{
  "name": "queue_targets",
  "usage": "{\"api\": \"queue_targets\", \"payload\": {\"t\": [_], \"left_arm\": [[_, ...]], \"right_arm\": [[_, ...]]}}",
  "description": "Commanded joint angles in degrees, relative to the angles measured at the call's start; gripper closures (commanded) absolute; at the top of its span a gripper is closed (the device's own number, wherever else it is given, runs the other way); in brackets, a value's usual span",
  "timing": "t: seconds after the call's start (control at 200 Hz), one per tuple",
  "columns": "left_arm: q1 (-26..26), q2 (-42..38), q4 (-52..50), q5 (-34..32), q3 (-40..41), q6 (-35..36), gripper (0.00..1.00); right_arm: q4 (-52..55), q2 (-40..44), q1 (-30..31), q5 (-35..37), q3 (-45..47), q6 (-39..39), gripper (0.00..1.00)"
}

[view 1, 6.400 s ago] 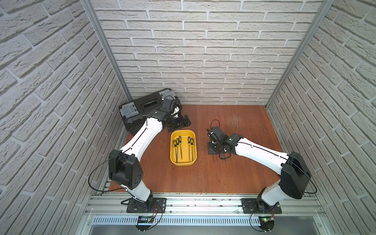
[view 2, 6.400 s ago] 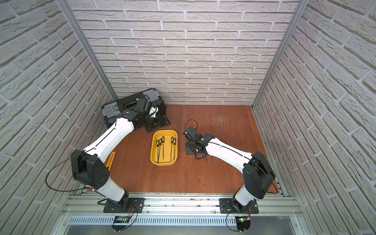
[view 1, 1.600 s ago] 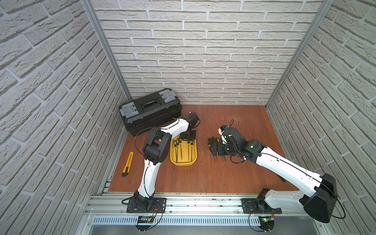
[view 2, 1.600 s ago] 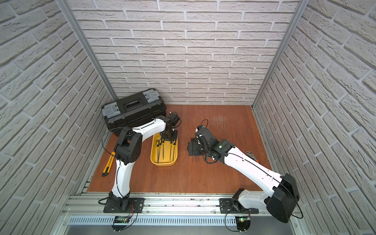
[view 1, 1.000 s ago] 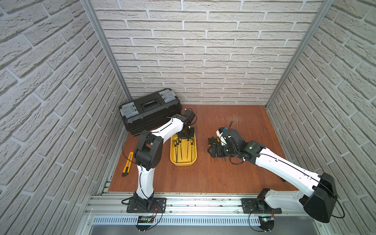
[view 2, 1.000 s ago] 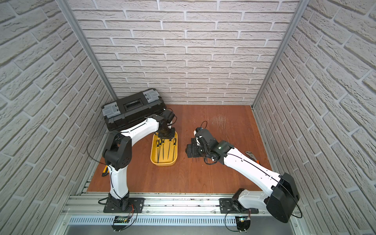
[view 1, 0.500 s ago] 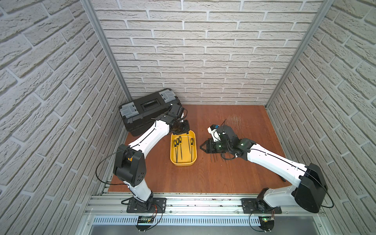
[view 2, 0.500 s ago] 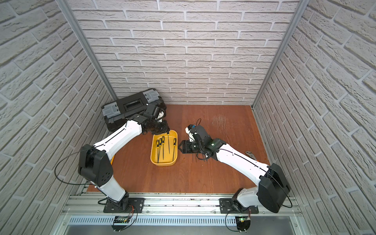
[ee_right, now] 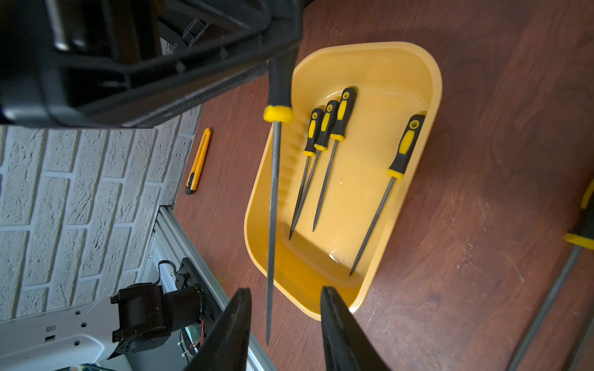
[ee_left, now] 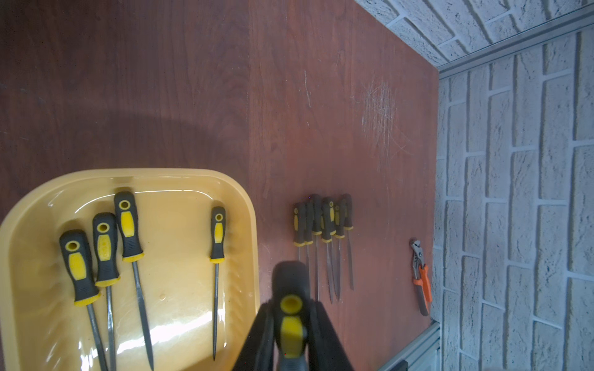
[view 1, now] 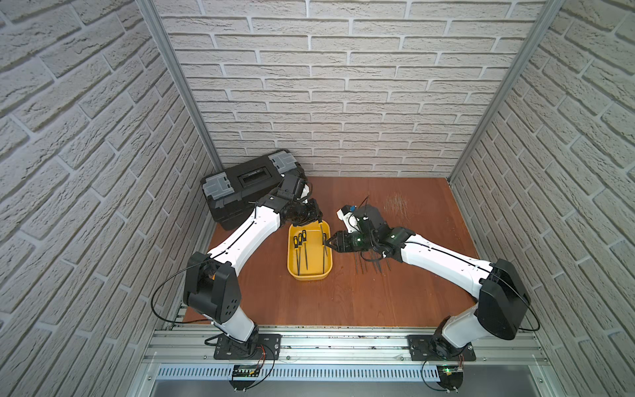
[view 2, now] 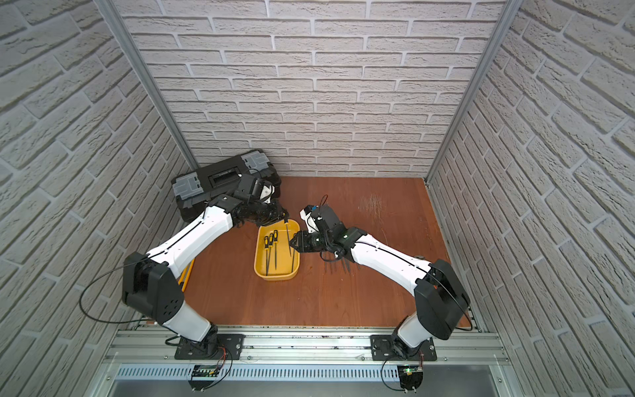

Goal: Take the file tool out of the storage box
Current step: Place the file tool at the center of the board.

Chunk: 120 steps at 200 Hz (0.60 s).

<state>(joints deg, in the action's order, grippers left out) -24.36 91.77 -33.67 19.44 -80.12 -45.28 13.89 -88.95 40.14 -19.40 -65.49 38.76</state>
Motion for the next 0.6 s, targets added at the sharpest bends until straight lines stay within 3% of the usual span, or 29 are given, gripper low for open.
{"api": "queue_targets", "payload": {"t": [0.0,0.31,0.595], "left_arm": [[0.51,-1.58,2.29,1.64,0.74,-0.76,0.86],[0.72,-1.68,2.21,1.86,0.60,-0.69,0.86],[0.80,-1.51,2.11,2.00,0.49,-0.69,0.86]], "right_arm": [[-3.02,-0.90,0.73,-1.78,-2.02,0.05,0.62],[-2.80,-3.21,1.43,-2.32,-3.78,-0.07,0.70],[-2.39,-3.58,1.61,-2.23,-4.20,-0.22,0.86]]}}
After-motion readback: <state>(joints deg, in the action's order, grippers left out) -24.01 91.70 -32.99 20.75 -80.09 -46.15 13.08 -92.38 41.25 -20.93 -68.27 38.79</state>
